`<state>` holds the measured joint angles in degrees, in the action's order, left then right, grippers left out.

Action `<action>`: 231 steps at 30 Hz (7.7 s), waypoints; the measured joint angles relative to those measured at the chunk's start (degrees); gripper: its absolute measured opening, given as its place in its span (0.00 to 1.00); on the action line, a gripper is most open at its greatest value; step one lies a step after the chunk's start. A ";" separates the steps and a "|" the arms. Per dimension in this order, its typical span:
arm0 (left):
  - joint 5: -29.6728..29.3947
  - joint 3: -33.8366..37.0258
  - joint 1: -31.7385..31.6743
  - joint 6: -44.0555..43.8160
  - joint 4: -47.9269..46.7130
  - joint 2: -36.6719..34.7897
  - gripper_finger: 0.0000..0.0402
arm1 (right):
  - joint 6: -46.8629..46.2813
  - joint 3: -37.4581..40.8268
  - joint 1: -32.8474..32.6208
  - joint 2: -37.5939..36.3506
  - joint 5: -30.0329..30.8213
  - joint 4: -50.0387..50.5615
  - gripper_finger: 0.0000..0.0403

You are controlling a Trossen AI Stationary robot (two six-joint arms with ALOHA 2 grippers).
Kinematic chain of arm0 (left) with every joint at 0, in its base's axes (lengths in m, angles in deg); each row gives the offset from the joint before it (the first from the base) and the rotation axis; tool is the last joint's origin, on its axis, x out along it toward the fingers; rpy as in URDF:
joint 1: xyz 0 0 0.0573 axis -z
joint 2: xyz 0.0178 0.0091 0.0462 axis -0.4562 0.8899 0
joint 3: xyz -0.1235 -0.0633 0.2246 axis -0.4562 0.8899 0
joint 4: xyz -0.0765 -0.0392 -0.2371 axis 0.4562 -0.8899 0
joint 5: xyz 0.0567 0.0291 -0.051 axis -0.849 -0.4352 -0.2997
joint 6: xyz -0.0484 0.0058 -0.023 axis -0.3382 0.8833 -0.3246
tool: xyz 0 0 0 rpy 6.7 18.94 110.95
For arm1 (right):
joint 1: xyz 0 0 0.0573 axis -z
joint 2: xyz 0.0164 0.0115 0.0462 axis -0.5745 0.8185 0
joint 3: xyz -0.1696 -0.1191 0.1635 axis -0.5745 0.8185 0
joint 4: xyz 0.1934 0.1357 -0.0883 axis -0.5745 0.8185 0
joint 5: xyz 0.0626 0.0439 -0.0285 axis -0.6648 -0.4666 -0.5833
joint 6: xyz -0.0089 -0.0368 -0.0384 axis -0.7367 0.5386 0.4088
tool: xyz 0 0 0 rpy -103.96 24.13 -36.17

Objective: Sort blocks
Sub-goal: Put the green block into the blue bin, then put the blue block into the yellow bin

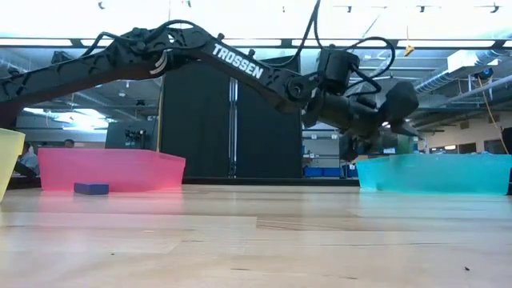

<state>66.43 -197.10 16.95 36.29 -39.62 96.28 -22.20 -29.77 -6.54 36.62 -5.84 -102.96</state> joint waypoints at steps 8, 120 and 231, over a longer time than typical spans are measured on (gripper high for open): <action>4.67 -0.07 0.57 2.91 -1.15 -1.84 0.81 | -0.26 0.00 -0.11 0.00 0.34 0.39 0.45; -22.51 98.23 26.09 15.02 20.37 -90.40 0.05 | -123.33 -41.44 -10.08 39.43 -37.45 136.94 0.70; -11.15 89.44 25.85 32.97 -56.76 -72.74 0.46 | -90.20 -7.76 37.86 -13.14 -12.86 113.80 0.70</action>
<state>55.27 -107.66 42.80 69.26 -96.37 23.54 -112.40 -37.53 31.32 23.49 -18.70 10.84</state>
